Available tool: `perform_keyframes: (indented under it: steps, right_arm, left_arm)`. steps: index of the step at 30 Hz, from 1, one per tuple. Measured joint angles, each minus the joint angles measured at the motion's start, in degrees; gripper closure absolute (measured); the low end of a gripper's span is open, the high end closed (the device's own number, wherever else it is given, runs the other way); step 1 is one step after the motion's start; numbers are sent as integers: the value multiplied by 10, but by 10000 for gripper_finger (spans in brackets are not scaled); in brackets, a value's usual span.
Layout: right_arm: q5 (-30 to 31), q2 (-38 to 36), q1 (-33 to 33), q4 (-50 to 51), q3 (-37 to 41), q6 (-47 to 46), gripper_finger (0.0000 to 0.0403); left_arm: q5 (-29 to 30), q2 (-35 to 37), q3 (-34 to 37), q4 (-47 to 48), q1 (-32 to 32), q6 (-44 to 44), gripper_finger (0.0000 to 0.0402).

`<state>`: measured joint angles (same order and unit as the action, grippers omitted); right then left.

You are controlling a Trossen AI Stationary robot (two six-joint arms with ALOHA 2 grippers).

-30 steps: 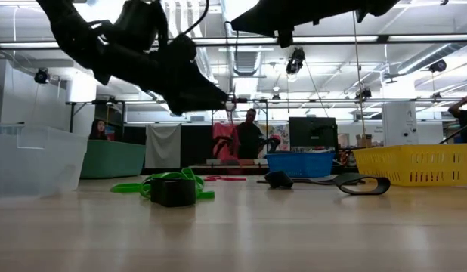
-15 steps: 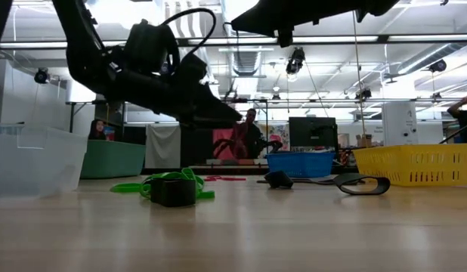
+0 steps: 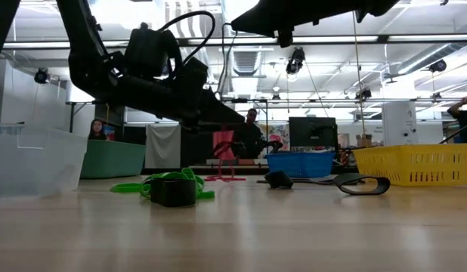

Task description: Sort rubber bands into baskets

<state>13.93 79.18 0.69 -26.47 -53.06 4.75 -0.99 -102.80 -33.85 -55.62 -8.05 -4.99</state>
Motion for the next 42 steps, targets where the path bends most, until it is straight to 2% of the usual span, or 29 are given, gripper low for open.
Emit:
perform_keyframes:
  steps: [3,6,8,14,21,25,30,33,42]
  right_arm:
    - [0,0,0,0,0,0,394]
    - [0,-1,0,0,0,3,394]
    - [0,-5,0,1,0,5,394]
    - [-7,-46,-1,-1,-9,13,394]
    - [-9,-102,-1,16,-10,9,394]
    - [-9,-104,-1,71,-10,-2,394]
    - [-9,-74,-1,154,-4,4,394]
    - [-9,-40,-1,198,-1,6,393]
    - [-10,73,-8,203,-1,23,386]
  left_arm:
    - [0,0,0,8,0,0,278]
    - [0,0,0,27,0,7,368]
    - [0,0,0,46,0,6,389]
    - [1,0,3,104,0,-2,400]
    - [3,1,12,107,0,-4,401]
    - [-9,4,12,104,5,13,401]
    - [-94,21,9,104,5,7,401]
    - [-120,44,9,104,5,-11,401]
    - [-136,144,8,259,5,-35,402]
